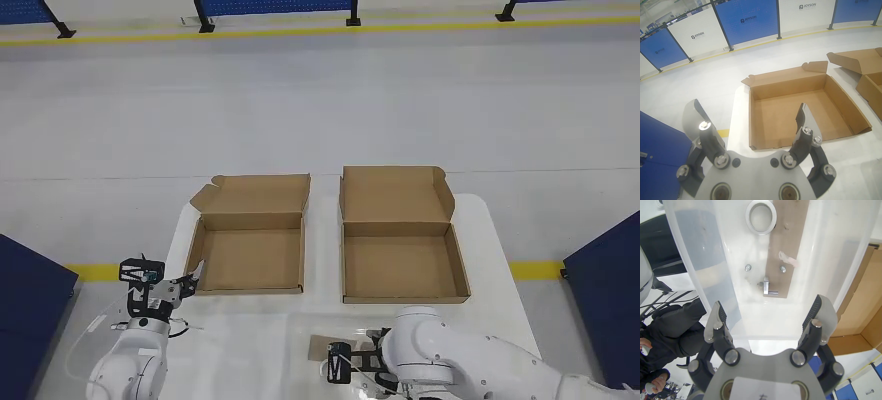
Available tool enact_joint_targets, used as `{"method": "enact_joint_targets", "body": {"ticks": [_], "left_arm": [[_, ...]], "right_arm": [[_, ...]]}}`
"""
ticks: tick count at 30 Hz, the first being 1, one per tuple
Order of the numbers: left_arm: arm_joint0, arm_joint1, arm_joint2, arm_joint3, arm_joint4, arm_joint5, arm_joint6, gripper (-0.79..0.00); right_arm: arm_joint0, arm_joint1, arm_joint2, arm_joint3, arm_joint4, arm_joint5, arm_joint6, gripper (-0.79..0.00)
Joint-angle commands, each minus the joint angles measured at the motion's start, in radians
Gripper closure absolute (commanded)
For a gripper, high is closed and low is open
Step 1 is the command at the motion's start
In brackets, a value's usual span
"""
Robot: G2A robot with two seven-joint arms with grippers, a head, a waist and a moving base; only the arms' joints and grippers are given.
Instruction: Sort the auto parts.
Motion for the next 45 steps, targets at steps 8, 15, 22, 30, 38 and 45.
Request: {"method": "enact_joint_targets", "body": {"ticks": [8,15,22,30,38,45], "left_arm": [[0.000,0.000,0.000,0.000,0.000,0.000,0.000,-0.785],[0.000,0.000,0.000,0.000,0.000,0.000,0.000,-0.785],[0.000,0.000,0.000,0.000,0.000,0.000,0.000,-0.785],[0.000,0.000,0.000,0.000,0.000,0.000,0.000,-0.785],[0.000,0.000,0.000,0.000,0.000,0.000,0.000,-0.785],[0.000,0.000,0.000,0.000,0.000,0.000,0.000,-0.785]], "right_arm": [[-0.008,-0.001,-0.009,0.002,-0.031,-0.008,-0.020,-0.785],[-0.025,-0.020,-0.052,0.056,-0.108,-0.001,-0.027,-0.785],[-0.029,-0.036,-0.067,0.110,-0.111,-0.026,-0.044,-0.785],[-0.032,-0.036,-0.069,0.116,-0.123,-0.025,-0.051,-0.785],[-0.032,-0.065,-0.094,0.167,-0.155,-0.011,-0.055,-0.785],[-0.035,-0.066,-0.094,0.171,-0.159,-0.010,-0.071,-0.785]]}}
